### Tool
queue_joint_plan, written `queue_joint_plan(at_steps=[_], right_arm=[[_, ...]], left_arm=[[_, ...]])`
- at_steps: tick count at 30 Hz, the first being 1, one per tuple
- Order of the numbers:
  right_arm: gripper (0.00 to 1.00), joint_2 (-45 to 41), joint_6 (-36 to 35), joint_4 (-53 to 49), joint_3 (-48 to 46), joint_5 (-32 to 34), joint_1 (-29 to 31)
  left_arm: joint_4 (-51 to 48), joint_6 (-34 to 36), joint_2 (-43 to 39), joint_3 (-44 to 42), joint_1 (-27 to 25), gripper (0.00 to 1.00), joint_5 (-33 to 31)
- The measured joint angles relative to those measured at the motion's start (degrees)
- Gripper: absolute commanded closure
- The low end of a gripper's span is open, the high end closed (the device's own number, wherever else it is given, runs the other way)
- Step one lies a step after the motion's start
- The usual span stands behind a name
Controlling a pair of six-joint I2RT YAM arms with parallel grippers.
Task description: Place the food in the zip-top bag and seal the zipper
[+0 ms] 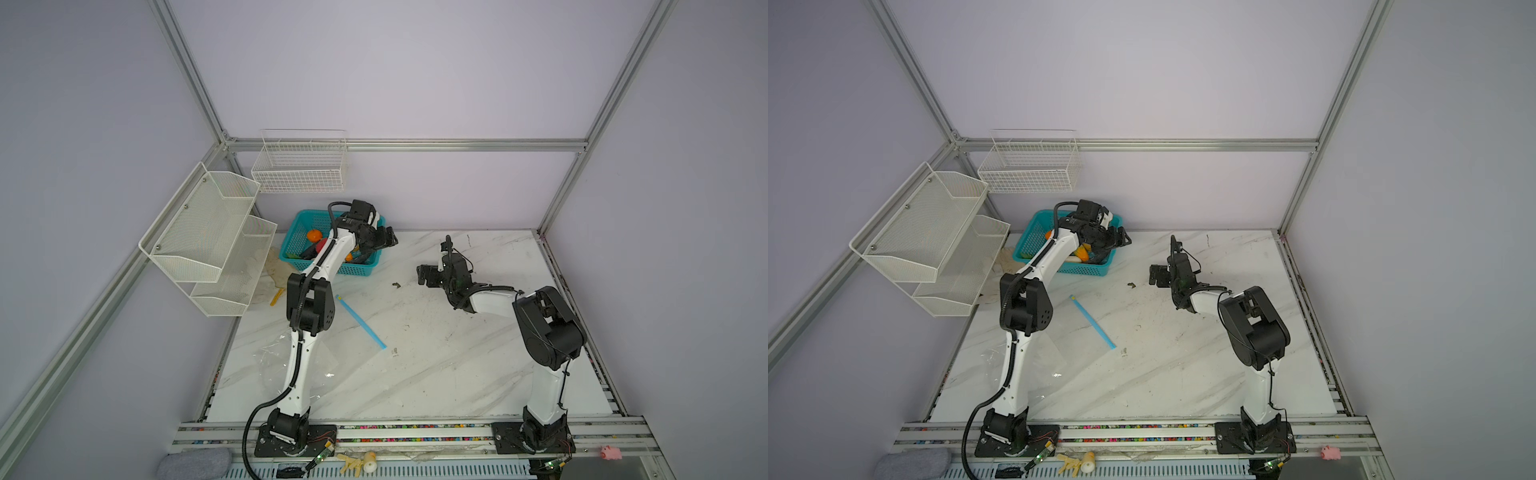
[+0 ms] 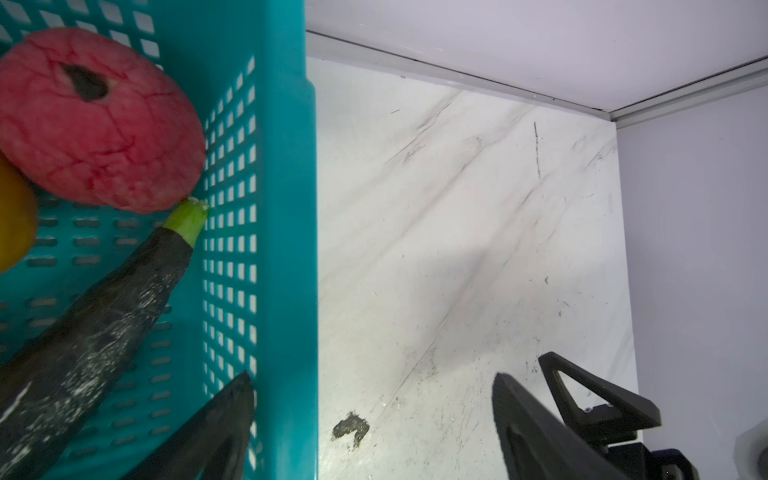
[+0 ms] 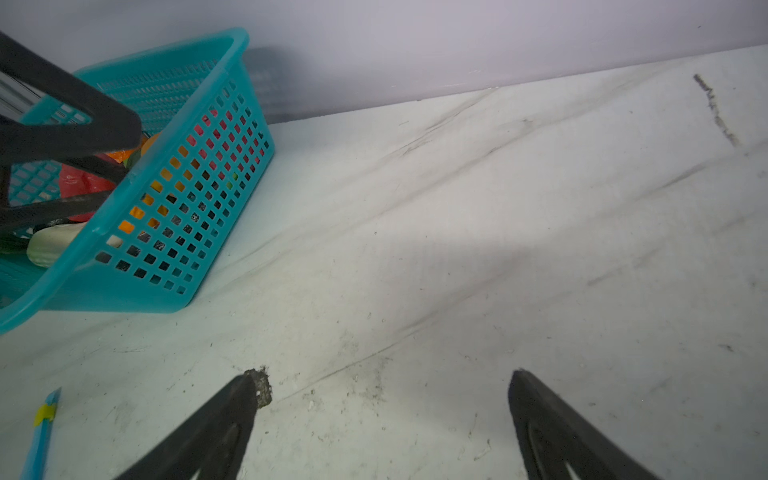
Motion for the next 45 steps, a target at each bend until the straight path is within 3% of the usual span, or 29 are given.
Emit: queue_joint_plan(at_steps=[12,19,26,33,40,45], right_arm=[[0.03,-2.9,0.8,0.1,-2.5,0.3,0.0],[0.03,-4.4,3.0,0.0,-3.0,-0.3,0.0],[0.1,-4.7,12.7,-2.8,1.6,-7.3,-1.2],[0.18,3.8,17.2,-9.2,19.4,-14.0,-1.9],[0.28,14.0,16.7,-16.9,31.2,-16.0,-1.9],[0.3,17.8,16.2,-19.7,33.0,-16.3,-1.9]], left_arm=[[7.7,-6.0,3.8,1.9,-5.3,0.11,4.5],[8.3,-6.0,2.5,1.2,-6.8,0.11,4.9],[7.7,-2.0,-14.3,-12.1,-4.9,0.06,-2.2],[8.9,0.7,-30.9,-26.2,-1.7,0.02,-8.4],[7.9,0.7,-36.5,-37.8,2.9,0.0,-11.1],[5.7,1.0,-37.2,-39.6,9.6,0.0,-13.6]])
